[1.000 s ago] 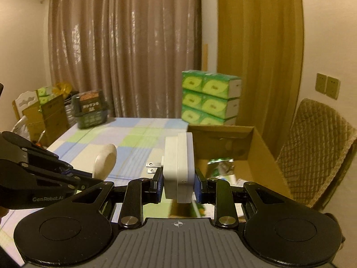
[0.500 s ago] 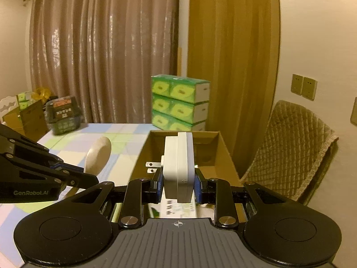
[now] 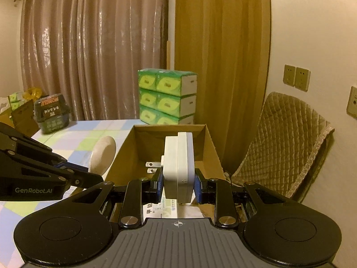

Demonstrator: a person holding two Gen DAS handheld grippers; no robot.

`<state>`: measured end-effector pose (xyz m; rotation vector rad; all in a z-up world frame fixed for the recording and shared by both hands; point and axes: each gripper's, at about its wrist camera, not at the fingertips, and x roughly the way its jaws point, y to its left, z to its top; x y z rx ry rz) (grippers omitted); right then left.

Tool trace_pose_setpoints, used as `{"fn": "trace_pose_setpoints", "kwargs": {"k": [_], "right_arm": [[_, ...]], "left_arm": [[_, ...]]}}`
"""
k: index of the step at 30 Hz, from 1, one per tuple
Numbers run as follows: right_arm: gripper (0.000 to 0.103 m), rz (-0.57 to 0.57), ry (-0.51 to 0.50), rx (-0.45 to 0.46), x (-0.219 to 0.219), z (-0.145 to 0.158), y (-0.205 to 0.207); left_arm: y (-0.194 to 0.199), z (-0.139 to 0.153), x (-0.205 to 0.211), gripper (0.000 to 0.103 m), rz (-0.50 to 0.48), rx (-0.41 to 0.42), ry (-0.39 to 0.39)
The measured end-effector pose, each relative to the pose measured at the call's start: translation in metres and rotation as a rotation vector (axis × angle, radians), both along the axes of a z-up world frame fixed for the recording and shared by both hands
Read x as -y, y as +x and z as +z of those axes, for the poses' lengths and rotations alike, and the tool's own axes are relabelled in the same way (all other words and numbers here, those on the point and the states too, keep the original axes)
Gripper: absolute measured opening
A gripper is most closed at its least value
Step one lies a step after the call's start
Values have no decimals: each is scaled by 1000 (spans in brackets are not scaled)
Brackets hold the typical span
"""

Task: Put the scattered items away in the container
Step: 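Carry the spoon in the left tool while the right tool carries the adapter to the box, then lower the spoon into the box and open the left tool while the right tool releases the adapter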

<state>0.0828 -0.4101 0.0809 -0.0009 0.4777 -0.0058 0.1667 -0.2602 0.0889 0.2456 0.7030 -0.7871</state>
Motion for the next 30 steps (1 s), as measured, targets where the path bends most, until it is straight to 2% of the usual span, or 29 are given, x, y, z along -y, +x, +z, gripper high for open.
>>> {"fn": "trace_pose_setpoints", "kwargs": {"k": [30], "right_arm": [[24, -6, -10, -21, 15, -11, 35]], "left_arm": [[42, -17, 26, 1, 16, -29, -7]]}}
